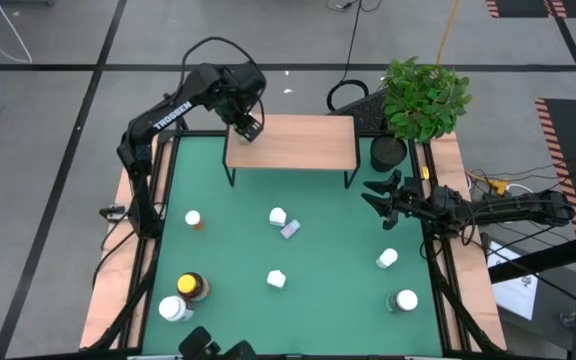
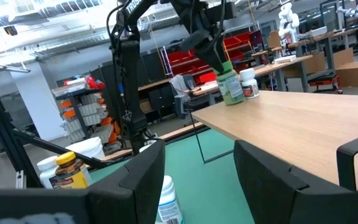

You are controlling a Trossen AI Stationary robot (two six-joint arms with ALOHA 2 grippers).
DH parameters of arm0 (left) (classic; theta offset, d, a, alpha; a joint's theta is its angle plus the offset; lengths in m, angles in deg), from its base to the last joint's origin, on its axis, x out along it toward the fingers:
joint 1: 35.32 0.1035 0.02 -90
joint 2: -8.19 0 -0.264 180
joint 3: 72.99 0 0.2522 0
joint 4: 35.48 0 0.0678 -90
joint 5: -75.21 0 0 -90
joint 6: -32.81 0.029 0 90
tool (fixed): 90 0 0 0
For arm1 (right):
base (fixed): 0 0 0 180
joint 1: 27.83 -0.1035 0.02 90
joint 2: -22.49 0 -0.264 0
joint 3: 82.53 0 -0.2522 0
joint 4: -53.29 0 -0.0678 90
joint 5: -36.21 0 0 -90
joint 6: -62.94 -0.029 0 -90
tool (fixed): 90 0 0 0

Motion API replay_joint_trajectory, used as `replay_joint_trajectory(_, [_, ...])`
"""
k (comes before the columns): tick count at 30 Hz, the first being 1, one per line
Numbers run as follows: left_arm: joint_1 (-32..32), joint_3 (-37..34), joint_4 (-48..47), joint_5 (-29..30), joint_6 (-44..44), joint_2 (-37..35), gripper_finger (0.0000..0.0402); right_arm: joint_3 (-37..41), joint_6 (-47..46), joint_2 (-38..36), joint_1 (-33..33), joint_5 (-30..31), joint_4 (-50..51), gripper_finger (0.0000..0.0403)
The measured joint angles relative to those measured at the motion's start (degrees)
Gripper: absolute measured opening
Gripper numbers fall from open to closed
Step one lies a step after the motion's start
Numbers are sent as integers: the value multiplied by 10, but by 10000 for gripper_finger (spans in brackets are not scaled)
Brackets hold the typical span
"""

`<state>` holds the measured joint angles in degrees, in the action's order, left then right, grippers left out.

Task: Pick and place medicine bottles onto shelf by color
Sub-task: Put the green bottle on the shelf, then put the orange bottle on the shelf

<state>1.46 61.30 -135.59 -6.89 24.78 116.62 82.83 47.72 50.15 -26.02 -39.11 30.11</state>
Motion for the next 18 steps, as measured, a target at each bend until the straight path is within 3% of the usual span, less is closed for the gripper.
replay_joint_trajectory(4, [1,0,13,0,0,0,217,0,0,0,0,0,1,188])
replay_joint_trajectory(18, [-2,0,12,-9,7,-6,321,0,-6,0,0,0,3,188])
